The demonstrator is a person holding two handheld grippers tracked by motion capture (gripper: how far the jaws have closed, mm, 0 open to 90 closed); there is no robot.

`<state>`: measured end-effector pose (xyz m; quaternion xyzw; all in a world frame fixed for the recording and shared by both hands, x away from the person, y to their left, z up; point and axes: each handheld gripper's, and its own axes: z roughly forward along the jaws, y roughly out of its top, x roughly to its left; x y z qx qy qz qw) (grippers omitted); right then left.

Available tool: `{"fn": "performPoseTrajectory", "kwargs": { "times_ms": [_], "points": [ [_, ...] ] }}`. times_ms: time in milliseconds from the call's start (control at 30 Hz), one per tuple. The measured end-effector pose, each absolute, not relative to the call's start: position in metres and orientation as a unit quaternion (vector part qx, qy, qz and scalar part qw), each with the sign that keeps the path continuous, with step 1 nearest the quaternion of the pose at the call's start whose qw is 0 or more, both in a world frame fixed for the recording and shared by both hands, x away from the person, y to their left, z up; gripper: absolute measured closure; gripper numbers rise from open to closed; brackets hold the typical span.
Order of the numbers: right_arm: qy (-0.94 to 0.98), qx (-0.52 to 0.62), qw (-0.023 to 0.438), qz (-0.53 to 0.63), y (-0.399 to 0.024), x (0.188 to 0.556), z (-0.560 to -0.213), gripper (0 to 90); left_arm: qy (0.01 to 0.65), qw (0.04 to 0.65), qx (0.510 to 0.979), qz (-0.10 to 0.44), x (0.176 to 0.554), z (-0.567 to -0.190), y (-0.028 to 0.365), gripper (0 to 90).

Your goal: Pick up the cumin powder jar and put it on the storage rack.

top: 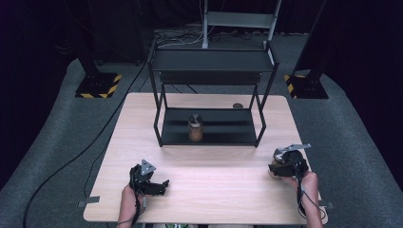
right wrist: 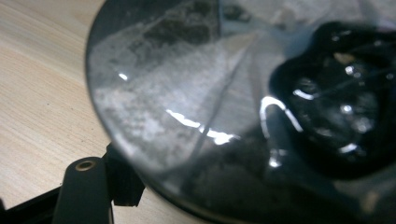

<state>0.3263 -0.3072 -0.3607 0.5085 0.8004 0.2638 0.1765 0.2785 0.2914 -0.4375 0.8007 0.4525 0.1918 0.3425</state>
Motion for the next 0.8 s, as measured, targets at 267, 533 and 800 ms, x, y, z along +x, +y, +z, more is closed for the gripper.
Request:
{"fn": "performPoseTrajectory", "kwargs": {
  "times_ms": [267, 533, 800],
  "points": [
    [0.814, 0.497, 0.155, 0.256, -0.301, 0.341, -0.351, 30.1, 0.452, 0.342, 0.801, 0.192, 0.279, -0.437, 0.291, 0.9],
    [0.827, 0.488, 0.135, 0.244, -0.292, 0.357, -0.344, 30.0, 0.452, 0.342, 0.801, 0.192, 0.278, -0.437, 0.291, 0.9],
    [0.840, 0.475, 0.119, 0.235, -0.284, 0.372, -0.336, 30.1, 0.452, 0.342, 0.801, 0.192, 0.278, -0.437, 0.291, 1.0]
  ]
}}
